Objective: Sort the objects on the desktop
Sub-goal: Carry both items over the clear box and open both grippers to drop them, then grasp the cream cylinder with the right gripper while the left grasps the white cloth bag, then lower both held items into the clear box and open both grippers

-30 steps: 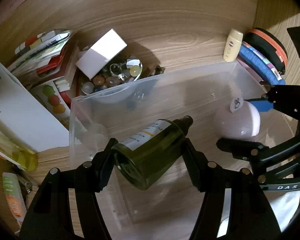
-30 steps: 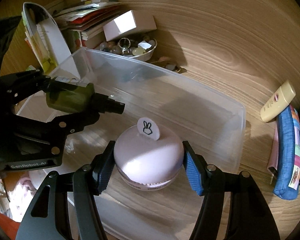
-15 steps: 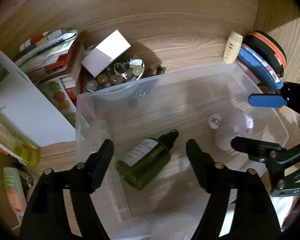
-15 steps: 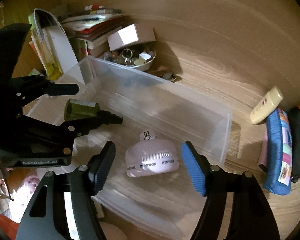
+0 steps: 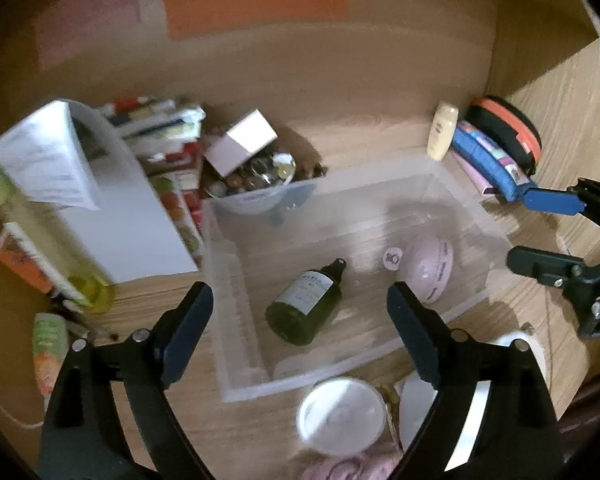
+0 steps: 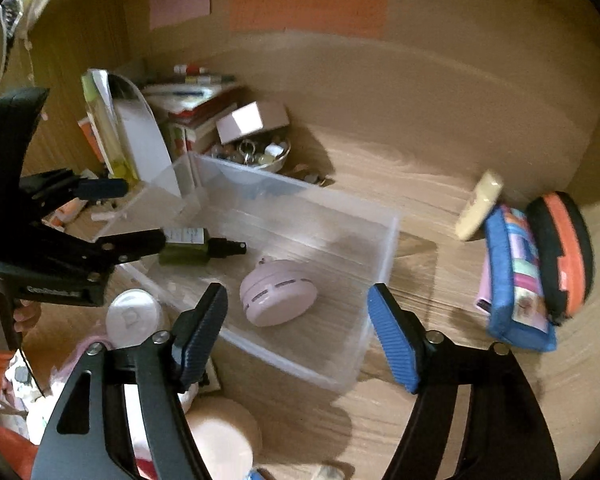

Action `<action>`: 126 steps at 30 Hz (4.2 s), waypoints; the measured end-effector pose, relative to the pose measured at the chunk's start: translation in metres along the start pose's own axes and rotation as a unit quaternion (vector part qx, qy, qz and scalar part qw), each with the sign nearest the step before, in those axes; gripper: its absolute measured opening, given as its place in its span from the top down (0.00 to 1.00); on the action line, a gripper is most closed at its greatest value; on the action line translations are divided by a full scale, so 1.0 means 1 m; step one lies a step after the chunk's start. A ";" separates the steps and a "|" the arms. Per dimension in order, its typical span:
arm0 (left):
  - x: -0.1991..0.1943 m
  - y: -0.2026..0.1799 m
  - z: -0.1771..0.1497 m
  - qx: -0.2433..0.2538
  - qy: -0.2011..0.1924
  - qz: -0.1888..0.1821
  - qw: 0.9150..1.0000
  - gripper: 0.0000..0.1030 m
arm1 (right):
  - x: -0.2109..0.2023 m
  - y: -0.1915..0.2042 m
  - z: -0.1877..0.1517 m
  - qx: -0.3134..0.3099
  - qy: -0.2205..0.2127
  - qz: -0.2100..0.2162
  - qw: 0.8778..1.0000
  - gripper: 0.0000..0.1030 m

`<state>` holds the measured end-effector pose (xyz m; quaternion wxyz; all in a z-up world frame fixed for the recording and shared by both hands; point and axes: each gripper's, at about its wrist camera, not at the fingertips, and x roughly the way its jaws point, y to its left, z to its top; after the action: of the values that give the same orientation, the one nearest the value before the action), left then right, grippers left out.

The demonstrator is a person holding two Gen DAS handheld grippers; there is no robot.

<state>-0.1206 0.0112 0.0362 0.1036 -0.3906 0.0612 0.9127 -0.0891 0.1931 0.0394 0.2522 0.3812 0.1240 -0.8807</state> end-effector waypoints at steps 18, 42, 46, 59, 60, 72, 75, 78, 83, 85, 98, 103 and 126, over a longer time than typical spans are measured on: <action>-0.066 -0.035 -0.066 0.003 -0.025 -0.014 1.000 0.08 | -0.059 0.000 -0.078 -0.003 -0.038 0.013 0.999 0.23; -0.027 -0.100 -0.109 0.073 0.043 -0.041 0.996 0.08 | 0.007 0.030 -0.102 -0.068 0.013 0.131 0.989 0.43; -0.013 -0.102 -0.100 0.079 0.047 -0.031 0.995 0.08 | 0.005 0.026 -0.102 -0.064 0.010 0.134 0.989 0.47; 0.006 -0.122 -0.081 0.146 0.016 -0.031 0.989 0.08 | -0.003 0.000 -0.105 -0.041 0.012 0.110 0.993 0.48; 0.006 -0.122 -0.080 0.144 0.017 -0.036 0.989 0.08 | -0.005 -0.002 -0.105 -0.042 0.012 0.109 0.993 0.48; 0.018 -0.124 -0.062 0.126 0.051 -0.061 0.989 0.48 | -0.006 -0.013 -0.111 -0.037 0.030 0.103 0.994 0.47; 0.025 -0.130 -0.058 0.120 0.067 -0.064 0.988 0.35 | -0.005 -0.013 -0.112 -0.032 0.026 0.106 0.994 0.48; 0.032 -0.133 -0.053 0.107 0.075 -0.079 0.988 0.36 | -0.005 -0.012 -0.112 -0.032 0.022 0.102 0.994 0.48; 0.031 -0.124 -0.052 0.072 0.069 -0.125 0.987 0.56 | -0.009 -0.022 -0.111 -0.006 0.016 0.110 0.994 0.48; 0.024 -0.119 -0.051 0.062 0.063 -0.135 0.987 0.65 | -0.014 -0.027 -0.109 0.003 0.008 0.107 0.994 0.48; -0.043 -0.083 -0.041 0.035 -0.022 -0.144 0.989 0.74 | -0.046 -0.038 -0.085 0.022 -0.043 0.092 0.995 0.48; -0.067 -0.059 -0.034 0.015 -0.059 -0.131 0.990 0.74 | -0.056 -0.037 -0.072 0.022 -0.063 0.083 0.994 0.48; -0.026 0.015 0.004 -0.080 -0.065 -0.090 0.991 0.74 | -0.018 -0.030 -0.001 0.014 -0.076 0.058 0.995 0.48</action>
<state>-0.1094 -0.0064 0.0578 0.1575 -0.3413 -0.0545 0.9251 -0.0940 0.2257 0.0530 0.3063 0.3227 0.0700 -0.8928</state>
